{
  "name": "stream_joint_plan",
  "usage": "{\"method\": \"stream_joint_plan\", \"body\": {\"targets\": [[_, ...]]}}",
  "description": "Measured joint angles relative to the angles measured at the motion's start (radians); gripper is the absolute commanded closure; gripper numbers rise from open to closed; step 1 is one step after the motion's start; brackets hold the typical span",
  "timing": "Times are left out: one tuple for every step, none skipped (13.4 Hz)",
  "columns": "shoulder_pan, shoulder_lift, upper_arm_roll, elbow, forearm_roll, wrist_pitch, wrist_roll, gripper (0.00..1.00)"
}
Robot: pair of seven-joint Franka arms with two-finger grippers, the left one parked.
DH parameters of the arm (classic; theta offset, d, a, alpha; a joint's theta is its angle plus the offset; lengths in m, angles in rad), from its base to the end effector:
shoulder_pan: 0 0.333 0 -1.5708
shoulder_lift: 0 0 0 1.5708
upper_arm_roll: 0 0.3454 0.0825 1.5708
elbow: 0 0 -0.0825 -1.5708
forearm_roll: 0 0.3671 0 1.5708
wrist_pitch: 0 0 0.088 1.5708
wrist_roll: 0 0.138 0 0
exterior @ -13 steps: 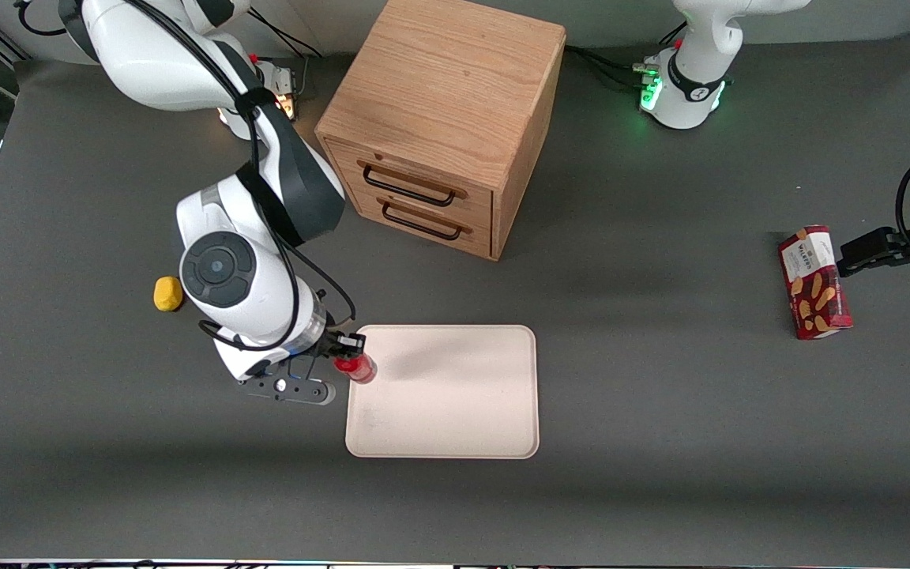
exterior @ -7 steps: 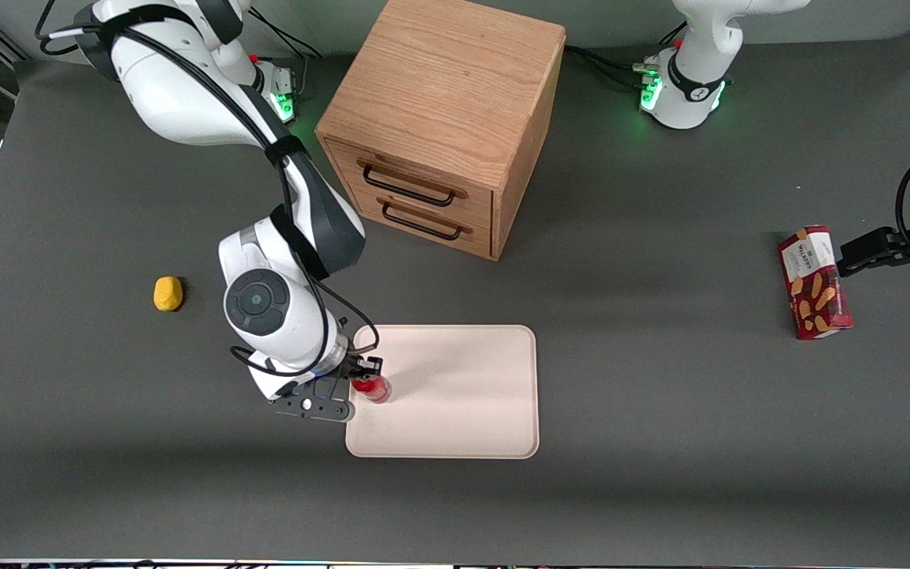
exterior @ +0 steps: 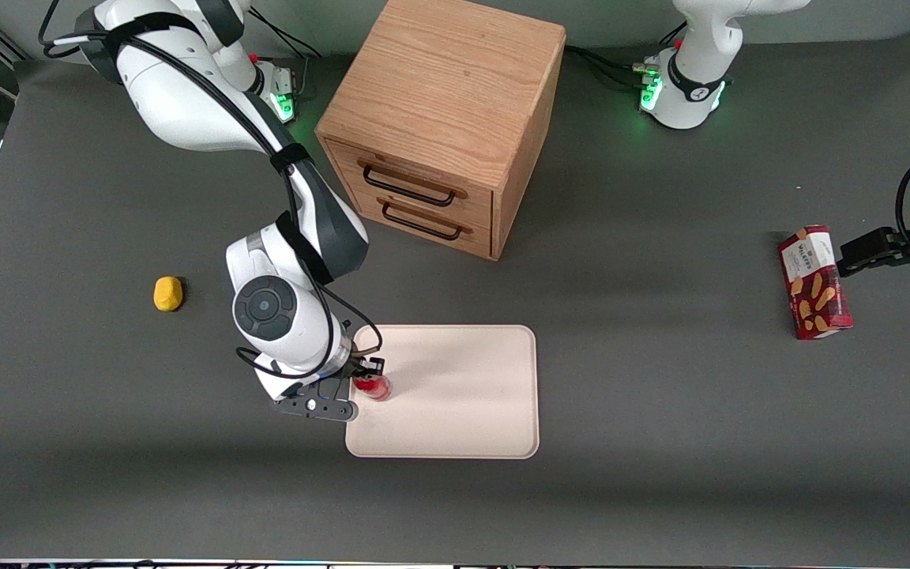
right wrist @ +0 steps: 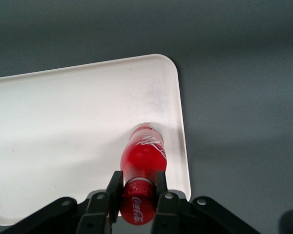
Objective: Place coke bottle on tray
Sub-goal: 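Open the right gripper to release the bottle on the tray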
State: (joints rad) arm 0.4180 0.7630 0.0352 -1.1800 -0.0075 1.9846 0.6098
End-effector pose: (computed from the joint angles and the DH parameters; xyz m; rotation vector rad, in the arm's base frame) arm 0.6904 0.3271 0.3350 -3.0947 0.2543 -0.0427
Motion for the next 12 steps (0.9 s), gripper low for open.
{"method": "stream_joint_plan", "body": {"targets": [[0.000, 0.000, 0.000, -0.001, 0.000, 0.000, 0.000, 0.19], [0.000, 0.000, 0.000, -0.001, 0.000, 0.000, 0.000, 0.04], [0.000, 0.000, 0.000, -0.001, 0.000, 0.000, 0.000, 0.00], [0.000, 0.000, 0.000, -0.001, 0.000, 0.000, 0.000, 0.00], [0.000, 0.000, -0.001, -0.001, 0.000, 0.000, 0.000, 0.00], [0.000, -0.001, -0.001, 0.000, 0.000, 0.000, 0.000, 0.00], [0.000, -0.002, -0.001, 0.002, 0.000, 0.000, 0.000, 0.00], [0.000, -0.008, -0.001, 0.004, 0.000, -0.004, 0.000, 0.00], [0.000, -0.021, -0.001, 0.005, 0.000, -0.021, 0.000, 0.00], [0.000, -0.041, -0.001, 0.009, 0.000, -0.054, 0.002, 0.00], [0.000, -0.069, -0.001, 0.015, 0.000, -0.104, 0.004, 0.00], [0.000, -0.103, -0.001, 0.020, 0.000, -0.156, 0.004, 0.00]]}}
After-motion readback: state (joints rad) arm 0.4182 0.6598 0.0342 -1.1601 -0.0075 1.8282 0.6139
